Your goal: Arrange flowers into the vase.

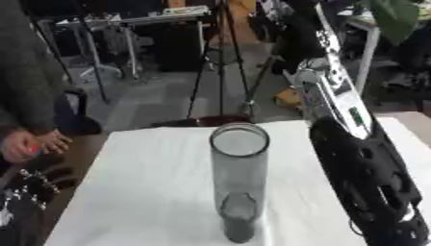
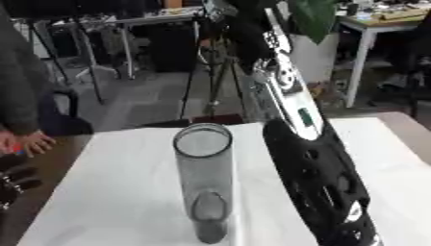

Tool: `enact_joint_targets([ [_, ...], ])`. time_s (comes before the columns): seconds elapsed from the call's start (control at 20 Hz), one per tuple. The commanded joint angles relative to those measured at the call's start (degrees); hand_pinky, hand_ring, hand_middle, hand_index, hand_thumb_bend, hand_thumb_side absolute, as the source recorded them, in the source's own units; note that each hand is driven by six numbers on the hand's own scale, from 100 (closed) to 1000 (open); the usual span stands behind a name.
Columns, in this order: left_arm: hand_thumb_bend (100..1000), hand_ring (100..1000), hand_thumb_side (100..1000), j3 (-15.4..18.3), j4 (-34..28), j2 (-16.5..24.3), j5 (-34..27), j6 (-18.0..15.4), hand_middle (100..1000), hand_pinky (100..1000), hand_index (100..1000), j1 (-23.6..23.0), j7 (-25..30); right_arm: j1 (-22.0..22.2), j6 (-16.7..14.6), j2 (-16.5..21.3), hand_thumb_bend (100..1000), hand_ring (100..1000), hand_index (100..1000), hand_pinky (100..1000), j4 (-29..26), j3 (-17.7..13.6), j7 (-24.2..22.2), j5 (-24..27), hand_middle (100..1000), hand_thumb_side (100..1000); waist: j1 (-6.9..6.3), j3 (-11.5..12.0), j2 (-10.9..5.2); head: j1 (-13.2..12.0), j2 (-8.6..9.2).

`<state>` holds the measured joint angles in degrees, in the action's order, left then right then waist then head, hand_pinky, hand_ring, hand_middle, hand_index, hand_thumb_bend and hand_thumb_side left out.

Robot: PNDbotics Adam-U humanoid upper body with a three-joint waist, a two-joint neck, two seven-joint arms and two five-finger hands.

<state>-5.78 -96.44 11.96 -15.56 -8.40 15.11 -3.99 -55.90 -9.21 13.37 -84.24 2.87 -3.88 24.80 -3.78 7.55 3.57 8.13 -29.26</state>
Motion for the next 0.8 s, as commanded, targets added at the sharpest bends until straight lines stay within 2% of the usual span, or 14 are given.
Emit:
enact_joint_targets([
  [0.05, 1000, 718, 865, 0.3, -0.6, 0.2, 0.0, -0.2, 729, 687, 791, 0.9, 0.0, -0.9, -0.4, 0.4, 205, 100, 118, 100, -1.0, 0.1, -0.3, -0.3, 100, 137, -0.45, 0.1, 0.24, -0.2, -0.40],
  [0.8, 1000, 716, 865, 0.4, -0.5, 0.2, 0.1, -0.4, 726, 688, 790, 0.8, -0.2, -0.4, -0.5, 0.5, 218, 100, 116, 100, 0.8, 0.9, -3.2, -2.8, 100, 150, -0.25, -0.4, 0.31, -0.8, -0.58],
])
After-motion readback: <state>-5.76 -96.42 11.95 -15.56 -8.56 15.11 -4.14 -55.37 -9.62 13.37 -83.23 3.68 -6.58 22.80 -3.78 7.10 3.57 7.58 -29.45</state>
